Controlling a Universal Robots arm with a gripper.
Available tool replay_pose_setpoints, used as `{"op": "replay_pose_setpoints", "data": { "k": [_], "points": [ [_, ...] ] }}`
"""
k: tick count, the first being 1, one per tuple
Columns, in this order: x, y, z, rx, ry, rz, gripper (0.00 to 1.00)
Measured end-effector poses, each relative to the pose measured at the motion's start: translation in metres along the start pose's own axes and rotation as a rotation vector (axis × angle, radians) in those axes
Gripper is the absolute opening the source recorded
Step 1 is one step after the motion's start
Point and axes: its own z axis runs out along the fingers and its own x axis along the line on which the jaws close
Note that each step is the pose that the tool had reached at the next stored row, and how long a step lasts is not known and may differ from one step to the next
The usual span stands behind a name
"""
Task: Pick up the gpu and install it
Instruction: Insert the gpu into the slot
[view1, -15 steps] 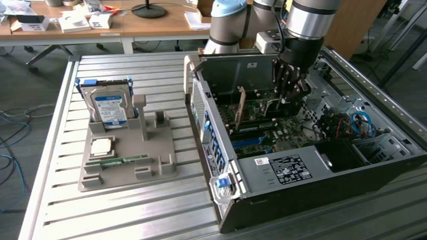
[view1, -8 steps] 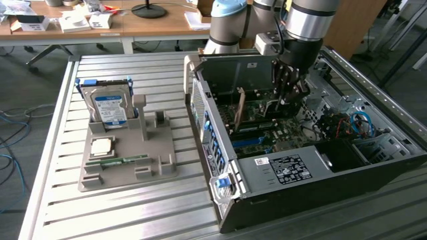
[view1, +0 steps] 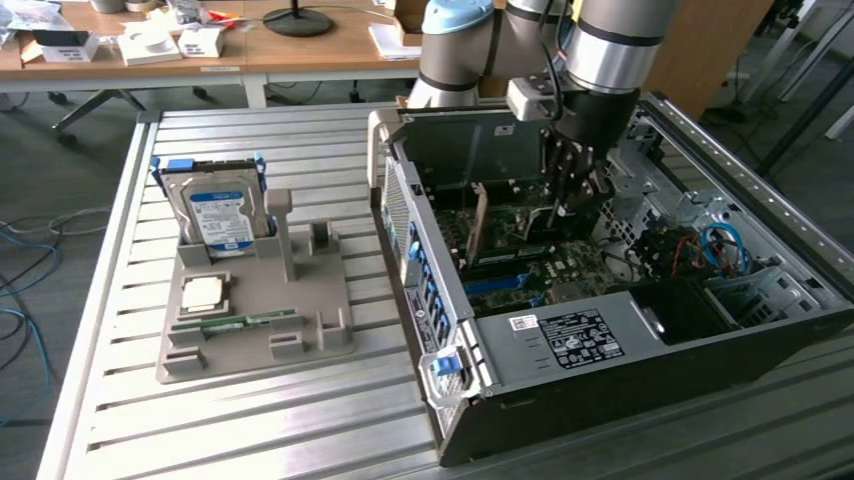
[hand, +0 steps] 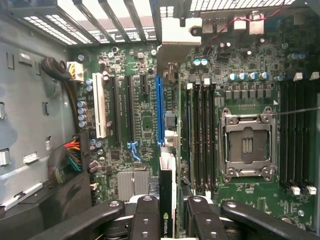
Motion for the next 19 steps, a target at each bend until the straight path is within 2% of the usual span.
{"op": "replay_pose_setpoints", "data": {
  "k": [6, 13, 19],
  "points": [
    [0.000, 0.0004, 0.0032, -0.0001, 0.0003, 0.000, 0.26],
    [0.000, 0.0080, 0.0035, 0.0017, 0.0000, 0.000, 0.26],
    [0.001, 0.0108, 0.0034, 0.0021, -0.0001, 0.000, 0.26]
  ]
}}
